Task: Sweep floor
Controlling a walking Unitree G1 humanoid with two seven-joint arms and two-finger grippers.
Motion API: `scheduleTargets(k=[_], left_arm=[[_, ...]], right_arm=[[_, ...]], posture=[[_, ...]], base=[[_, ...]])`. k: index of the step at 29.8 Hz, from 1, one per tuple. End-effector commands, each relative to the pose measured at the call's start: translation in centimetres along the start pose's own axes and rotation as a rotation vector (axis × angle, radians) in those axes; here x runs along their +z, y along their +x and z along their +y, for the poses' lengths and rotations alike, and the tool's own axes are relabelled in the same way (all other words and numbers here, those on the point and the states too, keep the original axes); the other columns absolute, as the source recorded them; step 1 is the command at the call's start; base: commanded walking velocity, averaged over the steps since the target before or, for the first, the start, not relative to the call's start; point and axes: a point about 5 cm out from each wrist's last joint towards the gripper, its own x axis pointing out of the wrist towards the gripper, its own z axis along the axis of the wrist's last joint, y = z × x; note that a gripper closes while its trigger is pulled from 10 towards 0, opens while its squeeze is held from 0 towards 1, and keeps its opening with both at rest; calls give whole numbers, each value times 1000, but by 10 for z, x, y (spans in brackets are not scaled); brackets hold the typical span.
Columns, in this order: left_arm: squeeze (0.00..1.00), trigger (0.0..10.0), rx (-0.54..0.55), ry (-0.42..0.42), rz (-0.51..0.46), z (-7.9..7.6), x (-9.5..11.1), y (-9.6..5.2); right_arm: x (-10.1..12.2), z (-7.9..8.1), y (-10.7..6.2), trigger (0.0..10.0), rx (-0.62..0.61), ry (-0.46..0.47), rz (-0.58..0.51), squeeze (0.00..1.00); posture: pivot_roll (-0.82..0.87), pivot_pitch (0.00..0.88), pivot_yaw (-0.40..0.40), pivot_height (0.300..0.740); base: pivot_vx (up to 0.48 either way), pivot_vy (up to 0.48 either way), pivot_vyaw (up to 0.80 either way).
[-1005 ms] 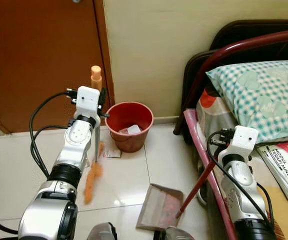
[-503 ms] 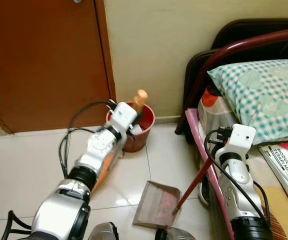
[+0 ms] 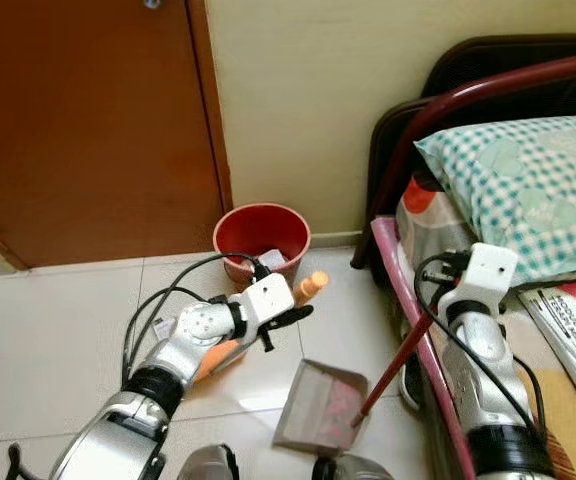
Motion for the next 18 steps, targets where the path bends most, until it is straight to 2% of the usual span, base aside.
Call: scheduleTargets(k=[1,3,7,8,10,11,12,16,18], left_arm=[[0,10000,-31,-2,-1,-6,-2,-2],[0,10000,-32,-11,-33,-12,0,-11],[0,10000,-17,-55,-73,-17,5,-20],[0,10000,1,-99,-100,-18,11,-24],[0,10000,17,-121,-118,-19,14,-26],[0,10000,55,-171,-158,-19,23,-30],[0,10000,69,-185,-168,-19,25,-30],[0,10000,199,-177,-159,-6,20,-38],[0,10000,303,-197,-157,5,15,-48]], right_arm=[[8,-9,5,10000,-36,-24,-38,0],[11,-13,10,10000,-53,-47,-48,0],[16,-13,15,10000,-55,-44,-81,0],[17,-11,17,10000,-43,-60,-86,0],[17,-9,19,10000,-35,-66,-86,0],[17,-4,22,10000,-18,-77,-87,0],[17,-3,22,10000,-15,-78,-87,0],[19,1,23,10000,-4,-83,-98,0],[19,1,24,10000,0,-84,-101,0]], posture=[[-4,100,-6,740],[5,106,-9,740],[10,108,-12,740],[18,111,-19,740],[21,111,-23,740],[24,111,-26,740],[24,111,-26,740],[22,111,-26,740],[17,111,-27,740]], base=[[0,0,0],[0,0,0],[0,0,0],[0,0,0],[0,0,0],[0,0,0],[0,0,0],[0,0,0],[0,0,0]])
